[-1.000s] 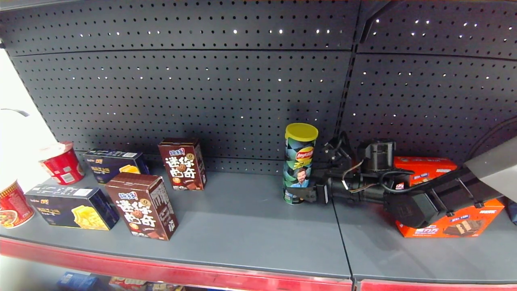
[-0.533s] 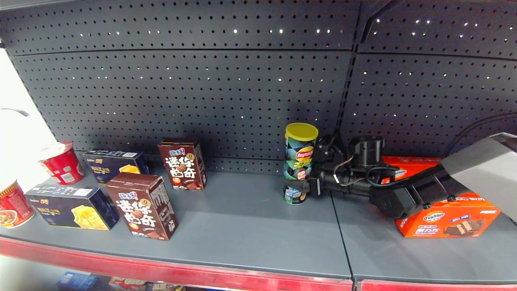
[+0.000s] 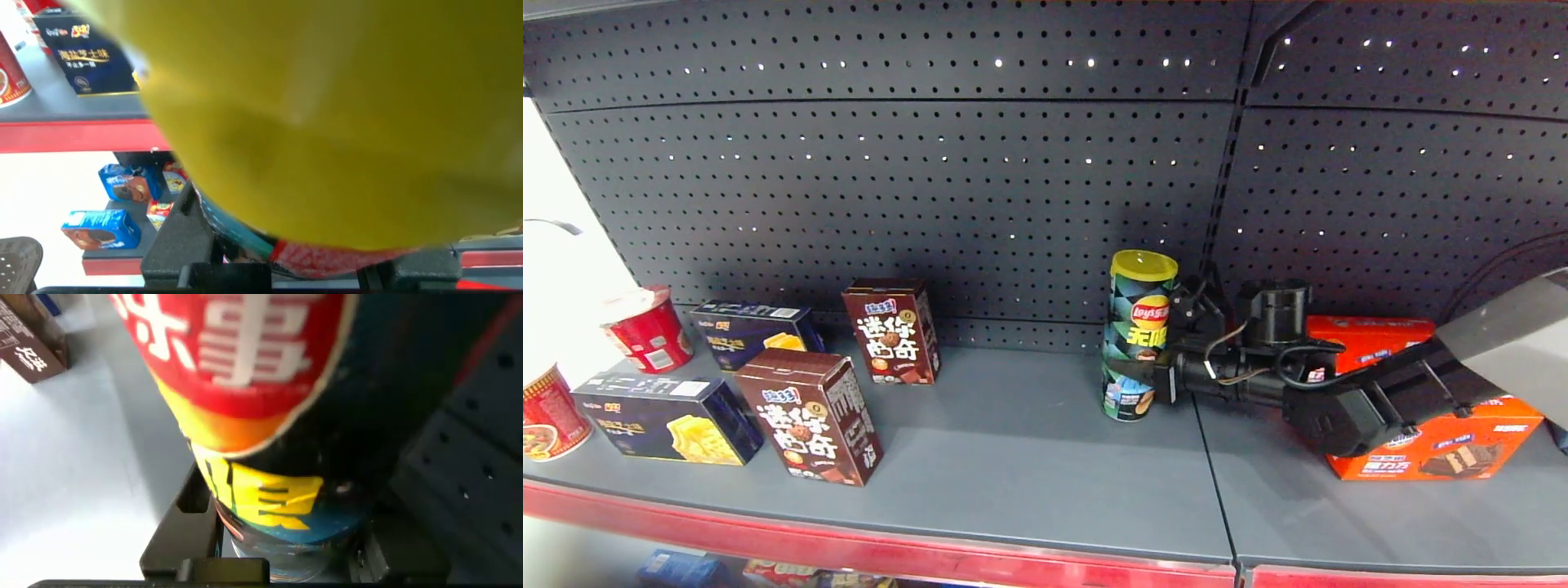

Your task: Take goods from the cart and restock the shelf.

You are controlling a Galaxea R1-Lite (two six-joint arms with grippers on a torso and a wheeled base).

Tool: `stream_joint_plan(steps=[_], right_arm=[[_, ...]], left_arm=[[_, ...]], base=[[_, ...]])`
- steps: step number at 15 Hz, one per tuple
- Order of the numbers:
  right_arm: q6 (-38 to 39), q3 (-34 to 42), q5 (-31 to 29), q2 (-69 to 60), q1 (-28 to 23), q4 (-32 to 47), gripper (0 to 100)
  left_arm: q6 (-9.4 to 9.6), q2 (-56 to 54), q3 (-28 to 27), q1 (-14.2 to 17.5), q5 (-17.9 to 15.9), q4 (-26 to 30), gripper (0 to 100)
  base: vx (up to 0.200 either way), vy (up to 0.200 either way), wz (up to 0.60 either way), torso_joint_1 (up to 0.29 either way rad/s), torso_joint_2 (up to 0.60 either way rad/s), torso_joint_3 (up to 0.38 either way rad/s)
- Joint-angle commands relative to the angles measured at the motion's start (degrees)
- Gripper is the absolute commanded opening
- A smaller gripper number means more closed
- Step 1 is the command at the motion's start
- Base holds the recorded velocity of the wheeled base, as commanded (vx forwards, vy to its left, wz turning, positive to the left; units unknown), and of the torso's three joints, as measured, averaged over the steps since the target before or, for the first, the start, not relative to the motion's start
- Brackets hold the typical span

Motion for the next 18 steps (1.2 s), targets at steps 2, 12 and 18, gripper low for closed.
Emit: stream_joint_plan(steps=[2, 12, 18], right_arm=[[-0.08, 9.26, -2.05, -12.43, 0.76, 0.52, 0], [7.56, 24.20, -26.31, -23.76, 15.35, -3.61, 0], [7.30, 31.14, -26.49, -25.17, 16.58, -11.08, 0]], left_arm=[[-0.02, -0.10, -0.04, 0.01, -0.12, -0.40, 0], [-0.02, -0.10, 0.22, 0.01, 0.14, -0.49, 0], [-0.81, -0.10, 0.22, 0.01, 0.67, -0.49, 0]], base=[[0.000, 0.000, 0.00, 0.000, 0.00, 0.000], [0.000, 0.000, 0.00, 0.000, 0.00, 0.000], [0.000, 0.000, 0.00, 0.000, 0.00, 0.000]])
